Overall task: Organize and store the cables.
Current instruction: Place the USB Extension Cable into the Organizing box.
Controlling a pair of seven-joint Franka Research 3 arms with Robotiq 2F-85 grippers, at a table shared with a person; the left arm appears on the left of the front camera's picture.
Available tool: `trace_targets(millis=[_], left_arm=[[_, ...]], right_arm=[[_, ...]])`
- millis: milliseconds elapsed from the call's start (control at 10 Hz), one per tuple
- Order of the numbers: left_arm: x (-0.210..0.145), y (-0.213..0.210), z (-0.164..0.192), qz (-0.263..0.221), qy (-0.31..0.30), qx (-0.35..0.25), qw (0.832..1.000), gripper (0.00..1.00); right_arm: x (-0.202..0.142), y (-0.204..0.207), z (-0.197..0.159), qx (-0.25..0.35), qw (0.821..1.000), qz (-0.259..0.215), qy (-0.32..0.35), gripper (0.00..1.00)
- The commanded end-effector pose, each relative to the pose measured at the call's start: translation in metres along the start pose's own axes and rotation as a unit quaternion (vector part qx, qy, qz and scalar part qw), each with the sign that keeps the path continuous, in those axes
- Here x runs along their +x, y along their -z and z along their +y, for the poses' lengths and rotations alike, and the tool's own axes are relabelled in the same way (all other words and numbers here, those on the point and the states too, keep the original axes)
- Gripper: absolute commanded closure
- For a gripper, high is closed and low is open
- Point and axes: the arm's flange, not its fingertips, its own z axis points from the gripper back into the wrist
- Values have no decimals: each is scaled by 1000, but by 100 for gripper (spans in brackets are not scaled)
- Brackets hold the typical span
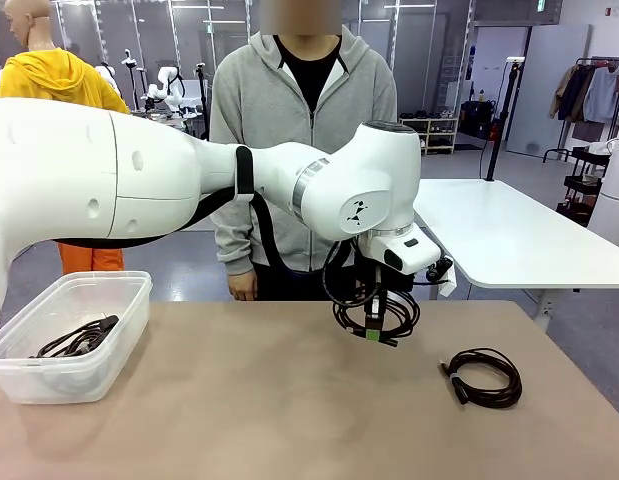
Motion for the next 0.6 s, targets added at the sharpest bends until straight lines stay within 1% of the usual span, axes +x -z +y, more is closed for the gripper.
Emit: trace_targets(millis=[0, 100, 200, 300, 400, 500], left_arm=[[1, -4, -1, -2, -8, 2, 1000, 100], [0, 0, 0, 0, 0, 0, 1000, 87], [-33, -14, 4, -34, 6, 17, 999, 87], [-75, -26, 2, -36, 6, 44, 998, 87], [-118, -39, -6, -47, -18, 48, 998, 87], [-166, -56, -19, -58, -13, 59, 996, 87]], right_arm=[[1, -1, 0, 0, 1000, -2, -1, 0], [1, -1, 0, 0, 1000, -2, -1, 0], [1, -1, 0, 0, 1000, -2, -1, 0], [1, -1, 0, 0, 1000, -2, -1, 0], [1, -1, 0, 0, 1000, -2, -1, 0], [1, -1, 0, 0, 1000, -2, -1, 0]])
